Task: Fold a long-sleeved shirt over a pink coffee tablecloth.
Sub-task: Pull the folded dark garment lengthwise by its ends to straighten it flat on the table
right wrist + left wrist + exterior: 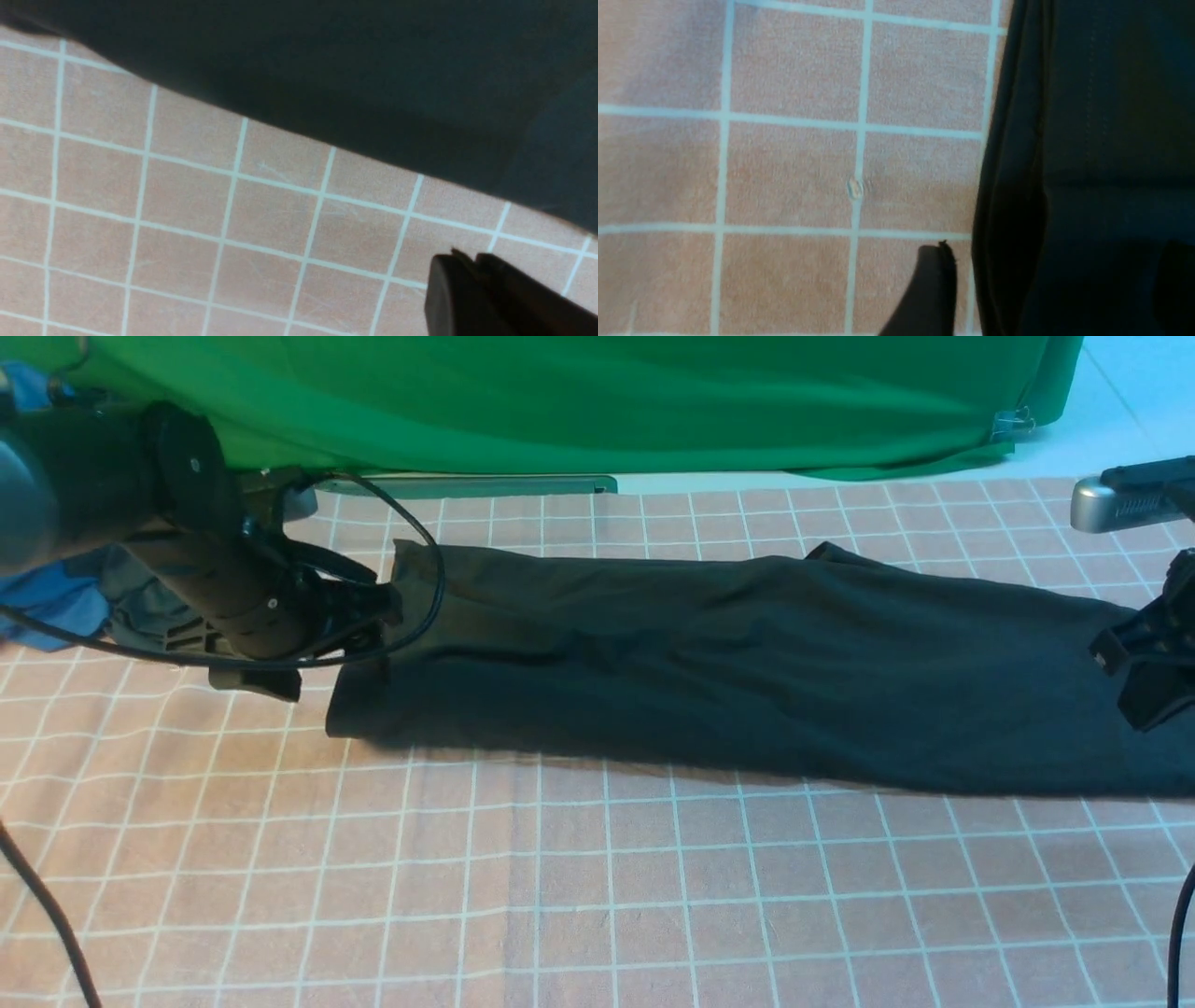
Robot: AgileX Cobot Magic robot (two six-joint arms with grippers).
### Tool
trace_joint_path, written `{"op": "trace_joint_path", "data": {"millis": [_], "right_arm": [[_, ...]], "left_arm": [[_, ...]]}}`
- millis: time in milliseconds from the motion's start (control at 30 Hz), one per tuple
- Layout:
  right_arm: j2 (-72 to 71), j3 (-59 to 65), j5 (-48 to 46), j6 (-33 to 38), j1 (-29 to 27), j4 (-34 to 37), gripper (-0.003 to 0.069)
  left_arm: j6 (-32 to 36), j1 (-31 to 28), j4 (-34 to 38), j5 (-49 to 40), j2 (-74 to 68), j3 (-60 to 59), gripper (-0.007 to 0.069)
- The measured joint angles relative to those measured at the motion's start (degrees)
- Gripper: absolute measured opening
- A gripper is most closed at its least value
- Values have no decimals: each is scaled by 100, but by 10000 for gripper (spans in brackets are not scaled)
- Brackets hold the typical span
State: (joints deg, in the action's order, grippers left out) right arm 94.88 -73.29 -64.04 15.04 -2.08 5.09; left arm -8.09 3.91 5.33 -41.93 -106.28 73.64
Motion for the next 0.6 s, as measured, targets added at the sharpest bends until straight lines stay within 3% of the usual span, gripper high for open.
{"op": "trace_joint_path", "data": {"millis": [133, 233, 267, 367, 600], "right_arm": [[0, 0, 17, 2, 0, 0, 90], [0, 0, 59, 14, 0, 6, 90], [0, 0, 64, 14, 0, 6, 90], [0, 0, 78, 14, 0, 6, 91], [-7, 0, -359, -168, -220, 0, 91]], "left_arm": [[260, 0, 201, -5, -231, 0, 571], [809, 0, 717, -180, -317, 0, 359], [1035, 0, 856, -297, -348, 0, 234], [1290, 0, 1057, -513, -381, 0, 60], [939, -57, 564, -1080, 171, -79, 13]]}}
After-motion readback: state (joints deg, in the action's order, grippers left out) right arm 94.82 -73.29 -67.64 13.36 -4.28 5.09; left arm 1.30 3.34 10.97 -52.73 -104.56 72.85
